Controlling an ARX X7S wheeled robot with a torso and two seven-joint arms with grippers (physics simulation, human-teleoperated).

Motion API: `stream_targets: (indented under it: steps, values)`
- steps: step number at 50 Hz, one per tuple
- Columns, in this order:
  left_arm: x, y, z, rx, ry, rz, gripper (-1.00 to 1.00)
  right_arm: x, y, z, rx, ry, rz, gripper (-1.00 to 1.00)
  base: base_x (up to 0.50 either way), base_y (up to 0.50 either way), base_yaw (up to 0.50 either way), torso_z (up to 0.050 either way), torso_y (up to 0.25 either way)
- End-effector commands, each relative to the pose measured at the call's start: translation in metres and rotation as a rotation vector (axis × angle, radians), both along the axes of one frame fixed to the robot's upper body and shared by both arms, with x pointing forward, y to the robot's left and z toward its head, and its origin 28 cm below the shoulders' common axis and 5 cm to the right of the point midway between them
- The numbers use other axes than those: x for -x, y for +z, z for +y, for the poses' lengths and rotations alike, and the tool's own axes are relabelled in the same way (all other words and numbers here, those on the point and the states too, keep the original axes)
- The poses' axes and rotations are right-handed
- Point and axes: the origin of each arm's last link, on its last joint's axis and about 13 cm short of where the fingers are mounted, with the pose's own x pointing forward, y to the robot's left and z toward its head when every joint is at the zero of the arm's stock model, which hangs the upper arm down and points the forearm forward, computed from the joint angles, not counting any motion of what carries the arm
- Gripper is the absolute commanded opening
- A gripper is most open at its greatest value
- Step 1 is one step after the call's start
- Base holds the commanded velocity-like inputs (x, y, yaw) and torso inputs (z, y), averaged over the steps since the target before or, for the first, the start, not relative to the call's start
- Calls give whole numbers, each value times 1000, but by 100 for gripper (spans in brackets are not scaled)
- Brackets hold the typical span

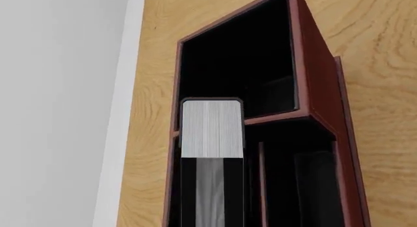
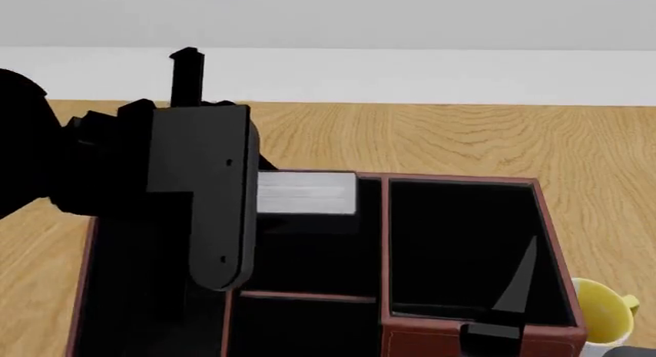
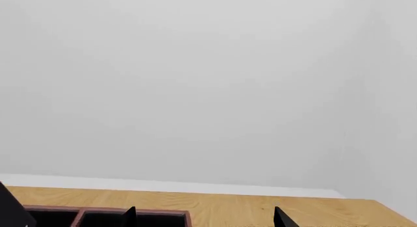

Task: Pick up the book and place it in the front compartment of the caddy.

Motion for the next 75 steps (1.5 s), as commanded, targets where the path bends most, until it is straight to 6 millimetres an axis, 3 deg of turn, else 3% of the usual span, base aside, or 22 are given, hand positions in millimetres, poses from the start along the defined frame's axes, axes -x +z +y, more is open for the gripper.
stream_targets:
  steps: [1,43,75]
  values:
    - [-8,3,-2,40,23,-61,-100,1,0,0,0,-1,-1,100,0,0,0,0,0]
    - [-39,-29,-12,98,57,15,-100,3,4,-2,6,-13,-5,100,0,0,0,0,1]
    - [-47,-57,-16,85,52,37,-100,7,4,-3,7,-19,-6,100,0,0,0,0,1]
